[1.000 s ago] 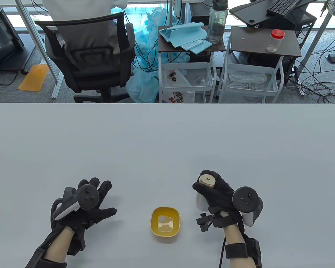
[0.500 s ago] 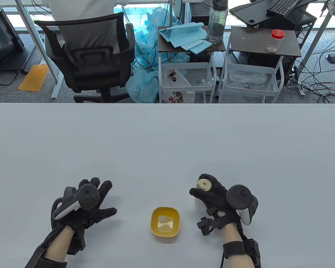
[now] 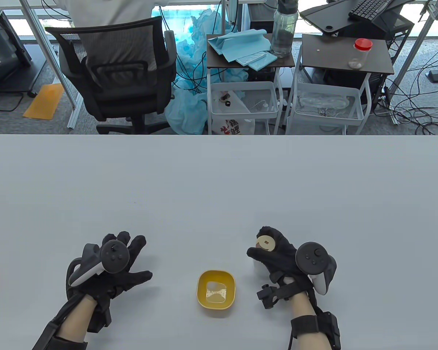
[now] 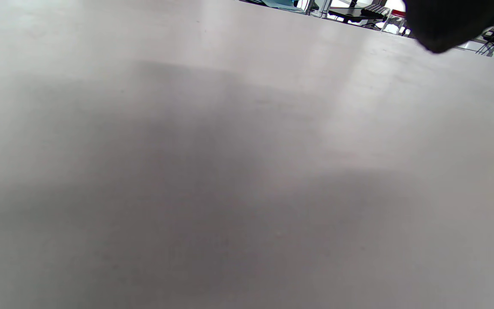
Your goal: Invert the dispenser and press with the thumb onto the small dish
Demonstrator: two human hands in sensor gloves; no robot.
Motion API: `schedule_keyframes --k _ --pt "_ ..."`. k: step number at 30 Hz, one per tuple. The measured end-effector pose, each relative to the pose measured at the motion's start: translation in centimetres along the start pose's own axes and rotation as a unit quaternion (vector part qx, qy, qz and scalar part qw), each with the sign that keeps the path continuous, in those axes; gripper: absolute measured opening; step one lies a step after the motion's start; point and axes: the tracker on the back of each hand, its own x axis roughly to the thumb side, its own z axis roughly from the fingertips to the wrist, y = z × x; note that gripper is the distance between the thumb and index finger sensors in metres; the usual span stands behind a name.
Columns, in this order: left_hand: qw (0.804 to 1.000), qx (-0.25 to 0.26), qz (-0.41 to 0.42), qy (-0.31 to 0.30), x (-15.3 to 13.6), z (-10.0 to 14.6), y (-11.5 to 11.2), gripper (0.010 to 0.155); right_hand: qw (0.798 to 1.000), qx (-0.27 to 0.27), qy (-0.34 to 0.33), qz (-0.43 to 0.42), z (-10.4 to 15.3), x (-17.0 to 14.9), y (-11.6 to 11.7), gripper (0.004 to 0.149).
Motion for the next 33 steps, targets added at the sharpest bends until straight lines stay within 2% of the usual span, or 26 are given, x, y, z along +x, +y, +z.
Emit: schedule_keyframes --k 11,16,23,30,33 --pt "1.0 0.006 0.004 -0.004 -0.1 0.1 0.1 0.09 1.0 -0.011 -0.02 -0.007 0.1 1.3 -0.4 0.076" --pt "0.999 0.029 0.011 -0.012 -0.2 0.2 0.4 0.089 0.997 -0.041 -0.063 0.005 0.0 3.8 -1.8 0.074" --pt "0.999 0.038 0.014 -0.015 -0.3 0.4 0.4 0.089 0.991 -0.036 -0.12 0.042 0.0 8.1 -3.7 0.074" --pt "0.999 0.05 0.008 -0.016 -0.3 0.5 0.4 0.089 0.973 -0.026 -0.167 0.157 0.6 11.8 -4.0 0.08" --pt "0.998 0.055 0.004 -0.017 -0.3 0.6 0.5 0.089 0.96 0.012 -0.161 0.228 1.1 12.6 -3.4 0.089"
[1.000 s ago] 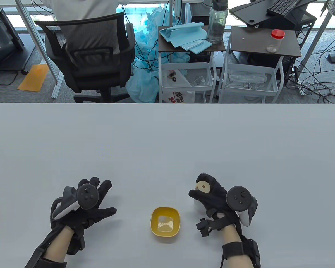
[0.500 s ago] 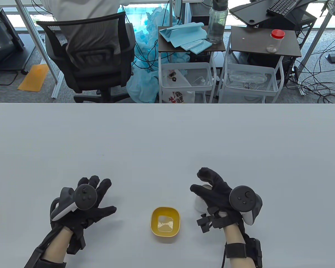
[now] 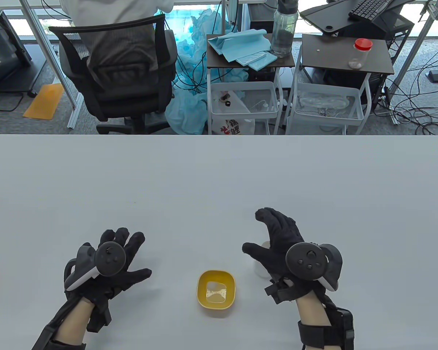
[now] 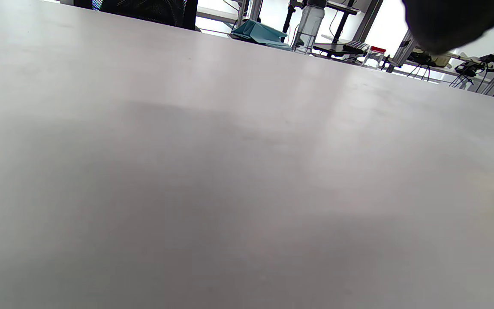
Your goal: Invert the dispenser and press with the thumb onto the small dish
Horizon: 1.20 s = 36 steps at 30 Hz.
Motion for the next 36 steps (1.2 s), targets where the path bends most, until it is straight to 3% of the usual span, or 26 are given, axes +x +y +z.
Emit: schedule_keyframes --k 4,8,30,36 --pt "1.0 0.008 -0.006 0.002 0.0 0.1 0.0 0.089 0.995 0.031 -0.027 0.087 0.7 1.2 0.6 0.093" --pt "1.0 0.012 -0.011 0.001 0.0 0.2 0.0 0.09 0.989 0.059 0.003 0.139 1.1 1.6 1.1 0.098" --pt "1.0 0.023 -0.013 0.007 0.1 0.3 0.1 0.09 0.962 0.14 0.042 0.232 2.2 0.1 5.7 0.103" --pt "1.0 0.022 -0.018 0.008 0.2 0.4 0.2 0.09 0.962 0.135 0.056 0.229 2.4 -0.5 5.4 0.104"
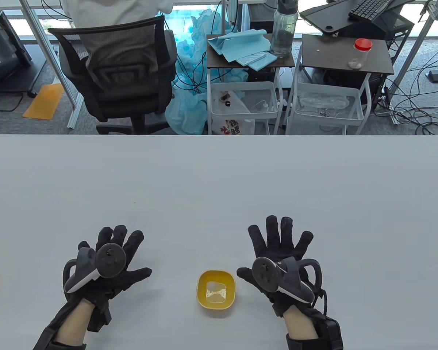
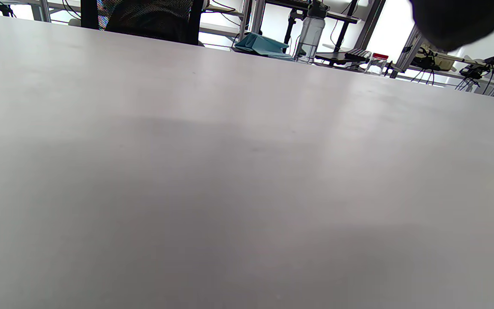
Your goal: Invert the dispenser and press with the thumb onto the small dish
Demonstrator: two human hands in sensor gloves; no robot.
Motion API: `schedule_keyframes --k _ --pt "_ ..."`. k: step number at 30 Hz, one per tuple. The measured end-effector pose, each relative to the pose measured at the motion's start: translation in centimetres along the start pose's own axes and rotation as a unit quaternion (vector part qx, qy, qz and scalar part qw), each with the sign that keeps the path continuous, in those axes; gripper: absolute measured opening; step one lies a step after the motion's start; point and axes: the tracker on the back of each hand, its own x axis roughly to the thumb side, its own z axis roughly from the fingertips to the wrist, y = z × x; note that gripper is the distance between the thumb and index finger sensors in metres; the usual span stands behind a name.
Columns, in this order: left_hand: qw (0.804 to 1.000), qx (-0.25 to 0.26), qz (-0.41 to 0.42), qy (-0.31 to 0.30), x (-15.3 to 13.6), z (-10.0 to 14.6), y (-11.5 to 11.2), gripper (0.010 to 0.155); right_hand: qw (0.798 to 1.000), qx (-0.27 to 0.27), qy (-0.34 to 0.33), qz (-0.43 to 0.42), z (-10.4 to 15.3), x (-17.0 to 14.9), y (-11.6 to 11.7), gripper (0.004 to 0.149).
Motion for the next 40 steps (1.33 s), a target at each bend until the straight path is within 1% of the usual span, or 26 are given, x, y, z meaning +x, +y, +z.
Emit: schedule_keyframes --k 6,13,15,17,32,40 --pt "1.0 -0.004 -0.002 0.002 -0.1 -0.2 -0.1 0.09 1.0 -0.003 0.001 -0.026 0.0 -0.7 0.0 0.104" --pt "1.0 -0.009 -0.003 0.008 -0.2 -0.4 -0.2 0.09 0.999 -0.002 -0.009 -0.031 0.1 -0.5 0.3 0.104" --pt "1.0 -0.011 -0.003 0.01 -0.2 -0.5 -0.2 0.09 0.999 0.007 -0.011 -0.034 0.0 -0.4 0.6 0.104" --pt "1.0 -0.012 -0.003 0.011 -0.2 -0.5 -0.1 0.09 0.999 0.017 -0.013 -0.03 0.0 -0.2 0.9 0.104" --pt "1.0 -0.019 -0.008 0.007 0.1 -0.4 -0.1 0.09 0.999 0.017 -0.018 -0.03 0.1 0.1 1.3 0.104" --pt "1.0 -0.027 -0.011 0.003 0.3 -0.6 -0.2 0.091 0.999 0.029 -0.019 -0.028 0.0 0.4 1.6 0.104"
